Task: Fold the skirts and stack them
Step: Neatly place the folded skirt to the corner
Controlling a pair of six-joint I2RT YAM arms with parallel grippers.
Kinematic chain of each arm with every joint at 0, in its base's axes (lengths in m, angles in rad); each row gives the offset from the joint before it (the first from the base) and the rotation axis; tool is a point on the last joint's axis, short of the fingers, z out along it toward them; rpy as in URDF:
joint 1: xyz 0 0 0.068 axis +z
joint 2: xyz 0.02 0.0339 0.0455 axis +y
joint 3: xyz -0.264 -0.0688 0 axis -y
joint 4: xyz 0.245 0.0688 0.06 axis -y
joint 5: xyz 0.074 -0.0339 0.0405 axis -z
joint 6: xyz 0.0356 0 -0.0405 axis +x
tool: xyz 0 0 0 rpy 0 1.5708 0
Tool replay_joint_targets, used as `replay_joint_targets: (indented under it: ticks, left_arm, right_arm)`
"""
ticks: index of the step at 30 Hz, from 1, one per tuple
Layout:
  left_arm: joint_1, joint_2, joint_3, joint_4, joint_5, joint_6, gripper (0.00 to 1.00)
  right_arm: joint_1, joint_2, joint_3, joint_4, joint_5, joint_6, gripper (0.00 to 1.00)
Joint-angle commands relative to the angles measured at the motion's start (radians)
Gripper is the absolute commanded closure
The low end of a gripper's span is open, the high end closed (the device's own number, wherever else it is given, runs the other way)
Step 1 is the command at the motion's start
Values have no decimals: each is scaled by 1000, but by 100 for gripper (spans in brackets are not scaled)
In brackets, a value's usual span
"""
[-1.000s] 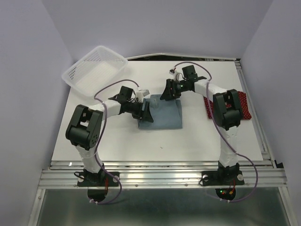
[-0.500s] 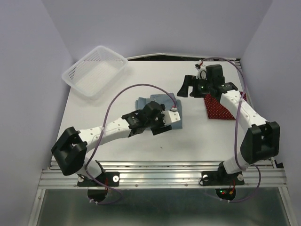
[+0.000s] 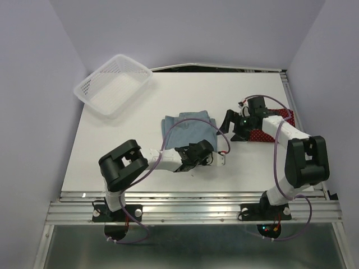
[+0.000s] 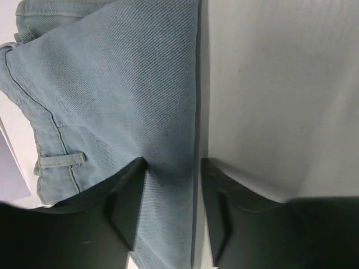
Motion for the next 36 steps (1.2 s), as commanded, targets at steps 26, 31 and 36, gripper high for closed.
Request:
replay_joint_targets:
  ticks: [26, 31, 36]
  left_arm:
    - [238, -56, 214, -154, 539, -213, 100]
    - [238, -73, 191, -167, 579, -195, 100]
    - [238, -95, 163, -174, 584, -150, 100]
  right_arm:
    - [24, 224, -107, 473, -278, 344, 0]
    - [33, 345, -7, 533, -286, 358, 0]
    - [53, 419, 31, 590, -362, 370, 0]
